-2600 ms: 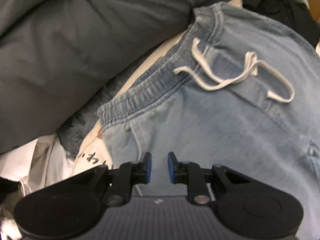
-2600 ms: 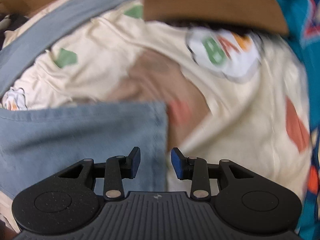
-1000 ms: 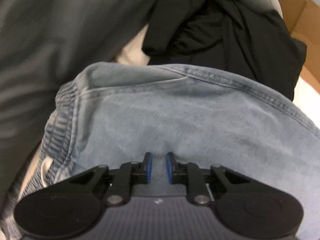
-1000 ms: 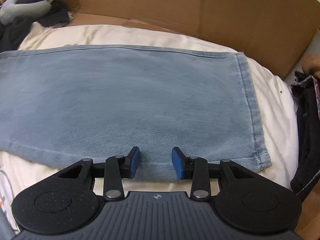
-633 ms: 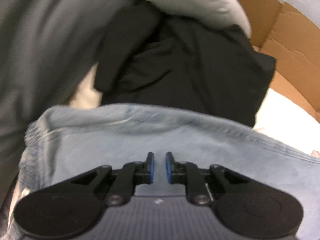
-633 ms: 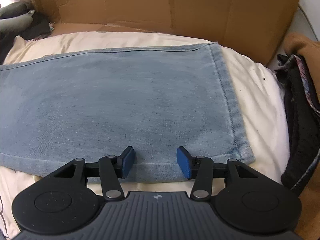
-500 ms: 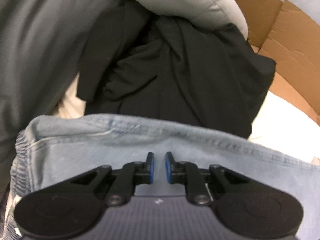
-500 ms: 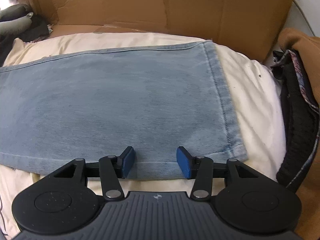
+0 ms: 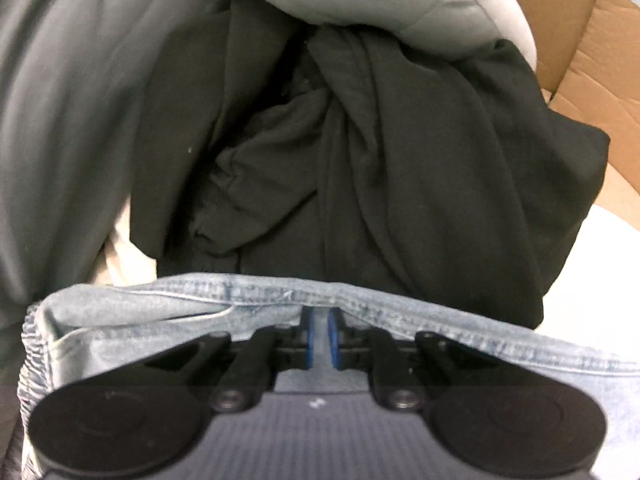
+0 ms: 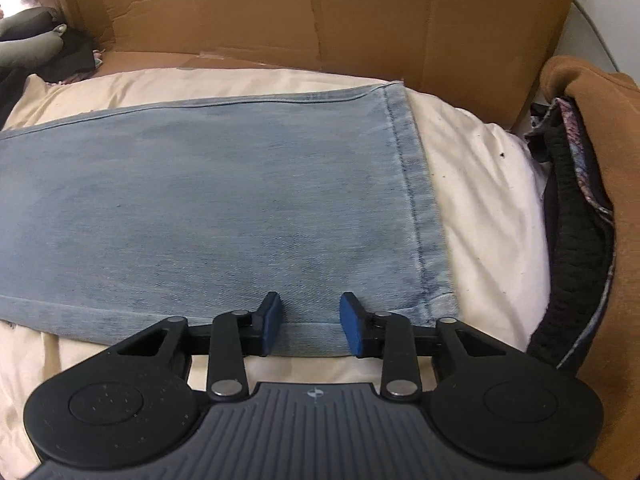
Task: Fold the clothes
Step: 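Move the right tool to the jeans leg hem while the left tool hovers over the waistband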
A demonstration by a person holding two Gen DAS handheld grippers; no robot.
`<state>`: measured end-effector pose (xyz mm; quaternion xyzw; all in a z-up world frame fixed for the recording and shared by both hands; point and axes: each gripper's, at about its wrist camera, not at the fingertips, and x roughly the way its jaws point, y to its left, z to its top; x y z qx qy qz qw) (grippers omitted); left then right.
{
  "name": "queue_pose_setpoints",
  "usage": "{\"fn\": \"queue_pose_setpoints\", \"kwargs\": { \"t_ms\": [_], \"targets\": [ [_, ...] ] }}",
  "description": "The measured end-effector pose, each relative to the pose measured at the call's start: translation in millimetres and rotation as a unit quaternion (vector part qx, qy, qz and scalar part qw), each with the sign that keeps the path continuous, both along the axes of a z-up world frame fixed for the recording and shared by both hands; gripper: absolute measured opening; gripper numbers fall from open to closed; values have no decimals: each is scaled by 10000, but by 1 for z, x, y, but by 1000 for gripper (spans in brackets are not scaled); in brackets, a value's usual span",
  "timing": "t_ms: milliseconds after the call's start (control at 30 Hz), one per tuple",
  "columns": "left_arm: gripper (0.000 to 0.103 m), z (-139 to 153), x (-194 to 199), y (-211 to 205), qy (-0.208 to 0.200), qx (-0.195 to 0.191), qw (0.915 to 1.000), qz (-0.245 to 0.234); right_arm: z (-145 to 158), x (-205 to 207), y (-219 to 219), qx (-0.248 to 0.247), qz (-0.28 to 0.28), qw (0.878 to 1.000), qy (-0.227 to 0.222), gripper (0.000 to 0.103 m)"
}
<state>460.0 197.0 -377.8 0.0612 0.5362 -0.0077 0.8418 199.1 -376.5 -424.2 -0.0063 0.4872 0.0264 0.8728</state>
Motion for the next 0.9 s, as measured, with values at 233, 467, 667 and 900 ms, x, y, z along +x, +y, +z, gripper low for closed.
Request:
{"fn": "queue_pose_setpoints", "kwargs": {
  "t_ms": [233, 467, 667, 900],
  "targets": [
    [38, 26, -24, 8, 44, -26, 10000, 85, 11, 1, -9, -448, -277, 9985, 173, 5],
    [54, 51, -68, 45, -5, -203, 9997, 111, 34, -29, -9, -38, -208, 9998, 16, 14],
    [54, 58, -85, 55, 102, -180, 9996, 170, 54, -63, -8, 131, -341, 9992, -133, 27],
    [54, 79, -140, 85, 184, -283, 9990, 306, 77, -127, 3, 209, -280, 9990, -282, 27]
  ]
}}
